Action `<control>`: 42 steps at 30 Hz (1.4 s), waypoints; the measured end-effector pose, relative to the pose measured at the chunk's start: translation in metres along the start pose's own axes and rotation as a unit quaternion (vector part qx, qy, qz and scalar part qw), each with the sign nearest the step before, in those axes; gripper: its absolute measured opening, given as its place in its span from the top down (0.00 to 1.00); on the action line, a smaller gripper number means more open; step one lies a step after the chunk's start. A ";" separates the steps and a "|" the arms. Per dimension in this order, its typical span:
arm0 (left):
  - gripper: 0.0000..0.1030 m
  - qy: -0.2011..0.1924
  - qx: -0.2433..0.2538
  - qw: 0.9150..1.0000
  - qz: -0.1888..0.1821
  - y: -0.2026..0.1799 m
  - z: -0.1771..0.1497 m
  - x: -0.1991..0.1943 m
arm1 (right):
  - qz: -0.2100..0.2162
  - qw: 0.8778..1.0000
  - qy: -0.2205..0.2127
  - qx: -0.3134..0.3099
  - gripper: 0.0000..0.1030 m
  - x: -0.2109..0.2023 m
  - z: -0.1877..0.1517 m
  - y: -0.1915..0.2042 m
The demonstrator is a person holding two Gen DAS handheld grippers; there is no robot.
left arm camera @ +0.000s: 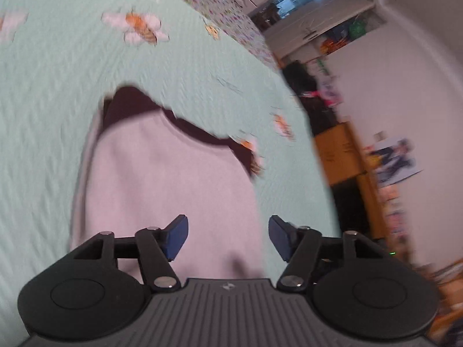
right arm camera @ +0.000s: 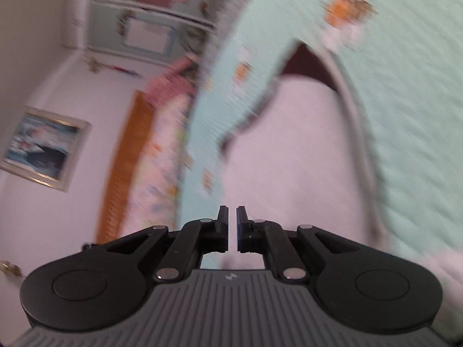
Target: Fold clothes
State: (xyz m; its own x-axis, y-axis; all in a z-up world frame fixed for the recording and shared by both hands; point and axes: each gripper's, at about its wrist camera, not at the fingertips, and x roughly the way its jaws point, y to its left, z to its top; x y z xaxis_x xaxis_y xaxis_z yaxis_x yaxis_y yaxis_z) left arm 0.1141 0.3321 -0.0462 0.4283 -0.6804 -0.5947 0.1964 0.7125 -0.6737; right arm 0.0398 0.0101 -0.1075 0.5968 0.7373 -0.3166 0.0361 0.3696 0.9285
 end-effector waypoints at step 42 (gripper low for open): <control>0.68 -0.109 -0.122 0.983 0.084 0.093 0.064 0.004 | -0.069 0.985 -0.122 0.103 0.88 0.060 0.095 -0.064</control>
State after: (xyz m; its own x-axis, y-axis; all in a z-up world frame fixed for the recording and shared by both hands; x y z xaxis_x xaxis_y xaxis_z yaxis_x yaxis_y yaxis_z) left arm 0.1906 0.4070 -0.0831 0.6199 -0.4851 -0.6168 -0.0991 0.7313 -0.6748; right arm 0.1501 -0.0228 -0.1671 0.7488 0.5212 -0.4095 0.2772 0.3149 0.9077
